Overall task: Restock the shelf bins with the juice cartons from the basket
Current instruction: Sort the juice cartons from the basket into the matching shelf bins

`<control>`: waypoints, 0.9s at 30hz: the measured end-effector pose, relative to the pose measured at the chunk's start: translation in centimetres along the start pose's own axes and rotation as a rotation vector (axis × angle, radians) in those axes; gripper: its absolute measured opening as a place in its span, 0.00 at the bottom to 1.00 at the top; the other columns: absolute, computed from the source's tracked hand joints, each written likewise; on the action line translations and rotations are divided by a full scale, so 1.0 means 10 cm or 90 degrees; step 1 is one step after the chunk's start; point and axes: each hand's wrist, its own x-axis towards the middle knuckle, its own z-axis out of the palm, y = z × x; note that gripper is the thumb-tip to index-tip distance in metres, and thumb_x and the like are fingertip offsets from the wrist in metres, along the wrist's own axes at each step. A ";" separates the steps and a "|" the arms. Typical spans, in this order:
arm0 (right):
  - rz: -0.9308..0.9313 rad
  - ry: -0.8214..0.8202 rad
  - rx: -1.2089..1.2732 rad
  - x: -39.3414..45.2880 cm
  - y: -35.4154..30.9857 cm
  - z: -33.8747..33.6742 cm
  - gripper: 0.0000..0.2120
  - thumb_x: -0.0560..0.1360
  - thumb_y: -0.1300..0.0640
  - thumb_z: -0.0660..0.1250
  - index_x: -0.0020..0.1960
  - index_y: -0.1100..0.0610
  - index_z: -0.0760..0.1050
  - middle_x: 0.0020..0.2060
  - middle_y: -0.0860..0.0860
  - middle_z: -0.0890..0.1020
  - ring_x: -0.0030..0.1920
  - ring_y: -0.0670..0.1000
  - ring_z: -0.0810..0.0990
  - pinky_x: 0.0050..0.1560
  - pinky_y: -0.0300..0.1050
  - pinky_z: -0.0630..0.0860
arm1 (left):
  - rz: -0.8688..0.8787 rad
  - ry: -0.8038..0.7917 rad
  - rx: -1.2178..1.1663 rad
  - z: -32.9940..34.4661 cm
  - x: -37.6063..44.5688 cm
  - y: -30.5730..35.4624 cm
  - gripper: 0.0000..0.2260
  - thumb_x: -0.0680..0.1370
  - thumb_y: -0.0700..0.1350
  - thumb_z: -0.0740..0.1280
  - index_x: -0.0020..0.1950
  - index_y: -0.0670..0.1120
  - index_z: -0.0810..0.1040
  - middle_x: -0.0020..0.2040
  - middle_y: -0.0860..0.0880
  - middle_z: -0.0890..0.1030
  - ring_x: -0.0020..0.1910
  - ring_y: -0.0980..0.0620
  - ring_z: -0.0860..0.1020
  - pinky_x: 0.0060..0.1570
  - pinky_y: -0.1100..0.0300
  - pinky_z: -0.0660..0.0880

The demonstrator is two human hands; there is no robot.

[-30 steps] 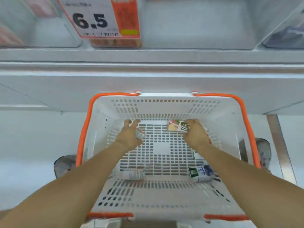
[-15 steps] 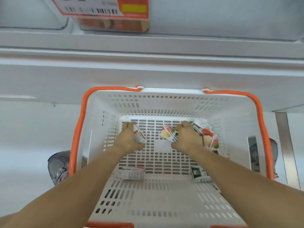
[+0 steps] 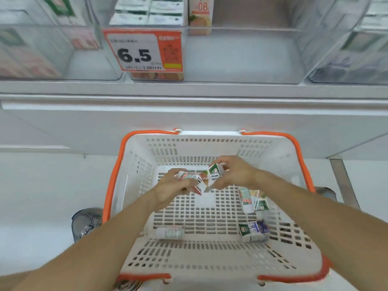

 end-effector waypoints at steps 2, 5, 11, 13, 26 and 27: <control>-0.017 -0.044 -0.018 -0.21 -0.28 -0.25 0.28 0.65 0.73 0.78 0.62 0.58 0.77 0.50 0.62 0.84 0.45 0.58 0.86 0.47 0.48 0.83 | 0.012 -0.069 -0.020 0.04 -0.11 0.15 0.29 0.63 0.50 0.79 0.54 0.33 0.75 0.47 0.39 0.83 0.49 0.44 0.79 0.55 0.51 0.71; -0.036 -0.084 -0.069 -0.55 -0.66 -0.54 0.26 0.69 0.72 0.75 0.63 0.54 0.77 0.52 0.59 0.85 0.52 0.58 0.85 0.52 0.48 0.82 | 0.061 -0.164 0.008 0.15 -0.30 0.48 0.14 0.71 0.51 0.75 0.44 0.40 0.83 0.48 0.42 0.83 0.49 0.47 0.79 0.56 0.54 0.69; -0.111 -0.013 -0.079 -1.27 -1.18 -0.75 0.27 0.72 0.70 0.72 0.65 0.47 0.77 0.49 0.58 0.83 0.44 0.53 0.80 0.45 0.44 0.80 | 0.089 -0.160 0.112 0.34 -0.76 1.24 0.20 0.69 0.54 0.72 0.54 0.43 0.78 0.40 0.47 0.80 0.34 0.54 0.71 0.34 0.64 0.63; -0.133 0.003 -0.078 -1.45 -1.25 -0.77 0.26 0.71 0.69 0.73 0.64 0.50 0.76 0.49 0.59 0.84 0.44 0.52 0.80 0.44 0.44 0.79 | 0.116 -0.138 0.168 0.38 -0.92 1.51 0.15 0.68 0.52 0.74 0.49 0.45 0.78 0.35 0.51 0.77 0.31 0.57 0.69 0.31 0.67 0.64; -0.223 0.005 0.118 -1.66 -1.40 -0.84 0.22 0.63 0.57 0.77 0.55 0.59 0.76 0.46 0.61 0.82 0.41 0.53 0.78 0.38 0.43 0.77 | 0.240 0.007 0.297 0.09 -1.62 2.11 0.20 0.65 0.50 0.82 0.49 0.40 0.81 0.43 0.42 0.84 0.38 0.50 0.79 0.34 0.61 0.71; -0.232 0.010 0.120 -1.65 -1.41 -0.83 0.24 0.62 0.56 0.78 0.54 0.59 0.75 0.45 0.61 0.82 0.40 0.54 0.77 0.37 0.43 0.77 | 0.243 0.019 0.283 0.05 -1.61 2.11 0.19 0.65 0.48 0.82 0.49 0.40 0.81 0.44 0.41 0.85 0.40 0.49 0.81 0.39 0.59 0.74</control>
